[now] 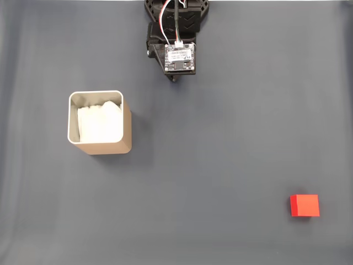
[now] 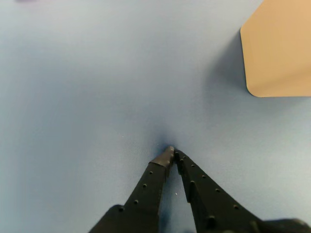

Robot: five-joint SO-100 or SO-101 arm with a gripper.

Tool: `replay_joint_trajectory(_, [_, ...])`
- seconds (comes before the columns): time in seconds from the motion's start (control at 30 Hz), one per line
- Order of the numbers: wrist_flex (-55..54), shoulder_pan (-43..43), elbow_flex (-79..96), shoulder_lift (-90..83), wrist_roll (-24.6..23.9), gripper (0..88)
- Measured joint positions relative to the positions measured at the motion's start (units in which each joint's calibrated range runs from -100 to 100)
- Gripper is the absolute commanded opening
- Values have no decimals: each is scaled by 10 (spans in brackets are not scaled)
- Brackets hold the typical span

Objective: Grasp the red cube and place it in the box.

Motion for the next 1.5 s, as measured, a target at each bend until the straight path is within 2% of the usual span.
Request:
replay_joint_trajectory(0.3, [-115, -7, 0, 2, -22, 1])
replay_joint_trajectory(0.77, [-284, -8, -14, 24, -31, 1])
replay_joint_trajectory(0.97, [-304, -11, -56, 88, -37, 1])
replay_joint_trajectory(1.5, [-310, -54, -300, 314, -58, 1])
